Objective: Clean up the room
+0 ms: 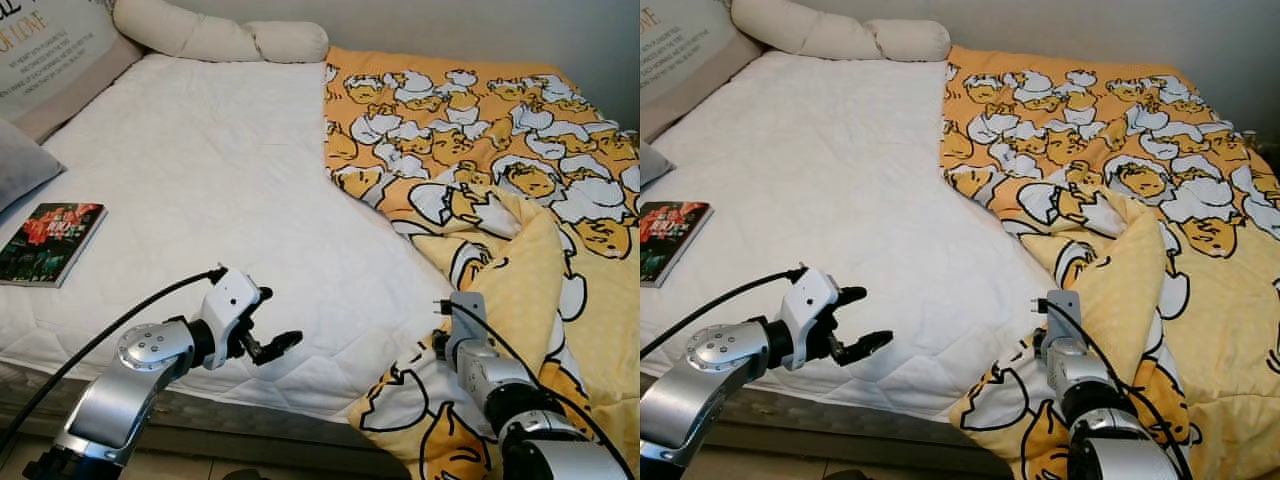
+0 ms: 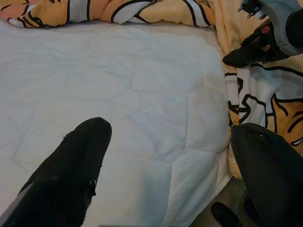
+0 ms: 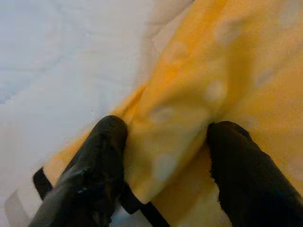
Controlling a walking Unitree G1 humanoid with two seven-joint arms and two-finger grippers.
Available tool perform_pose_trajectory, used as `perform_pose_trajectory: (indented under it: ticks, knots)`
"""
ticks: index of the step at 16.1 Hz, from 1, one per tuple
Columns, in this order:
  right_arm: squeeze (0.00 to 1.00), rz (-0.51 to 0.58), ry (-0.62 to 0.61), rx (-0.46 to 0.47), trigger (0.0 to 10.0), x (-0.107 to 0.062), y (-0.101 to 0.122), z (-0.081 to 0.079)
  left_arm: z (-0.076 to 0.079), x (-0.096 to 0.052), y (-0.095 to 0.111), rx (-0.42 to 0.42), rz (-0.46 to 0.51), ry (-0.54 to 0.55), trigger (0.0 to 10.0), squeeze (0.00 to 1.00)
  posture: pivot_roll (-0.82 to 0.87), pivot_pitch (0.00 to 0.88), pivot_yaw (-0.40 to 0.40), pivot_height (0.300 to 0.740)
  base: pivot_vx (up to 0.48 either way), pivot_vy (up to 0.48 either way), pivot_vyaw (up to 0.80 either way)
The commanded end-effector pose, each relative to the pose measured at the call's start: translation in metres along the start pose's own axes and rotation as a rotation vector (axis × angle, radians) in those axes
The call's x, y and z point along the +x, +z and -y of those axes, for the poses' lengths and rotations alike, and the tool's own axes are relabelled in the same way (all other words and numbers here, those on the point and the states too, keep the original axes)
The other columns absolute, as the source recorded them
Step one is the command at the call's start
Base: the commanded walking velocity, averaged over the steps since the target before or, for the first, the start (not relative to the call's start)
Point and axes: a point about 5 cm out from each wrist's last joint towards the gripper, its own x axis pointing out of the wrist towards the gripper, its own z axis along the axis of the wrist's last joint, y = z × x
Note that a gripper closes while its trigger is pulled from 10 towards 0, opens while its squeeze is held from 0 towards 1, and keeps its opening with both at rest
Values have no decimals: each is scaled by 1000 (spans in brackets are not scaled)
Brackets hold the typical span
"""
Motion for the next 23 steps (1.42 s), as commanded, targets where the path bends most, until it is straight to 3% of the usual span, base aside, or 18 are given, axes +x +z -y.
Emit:
perform_pose_trajectory:
  ticks: [1, 15, 19, 21, 23]
  knots:
    - [0, -2, 1, 13, 0, 1, 1, 4, 0, -1, 4, 10, 4, -11, 10000, 0, 76, 0, -52, 740, 0, 0, 0]
    - [0, 9, 80, 7, 0, 2, -8, 13, 5, -2, 1, -6, -6, -29, 10000, 0, 55, 0, -35, 740, 0, 0, 0]
    - [0, 23, 211, -18, 0, 1, -9, 10, 6, -3, 0, -15, -9, -30, 10000, 0, 49, 0, -29, 740, 0, 0, 0]
    - [0, 98, 364, -39, 0, -4, -5, 0, 8, -4, -1, -16, -13, -34, 10000, 0, 47, 0, -25, 740, 0, 0, 0]
    - [0, 279, 835, -163, 0, -34, 1, -27, 10, -6, -2, -19, -21, -41, 10000, 0, 47, 0, -18, 740, 0, 0, 0]
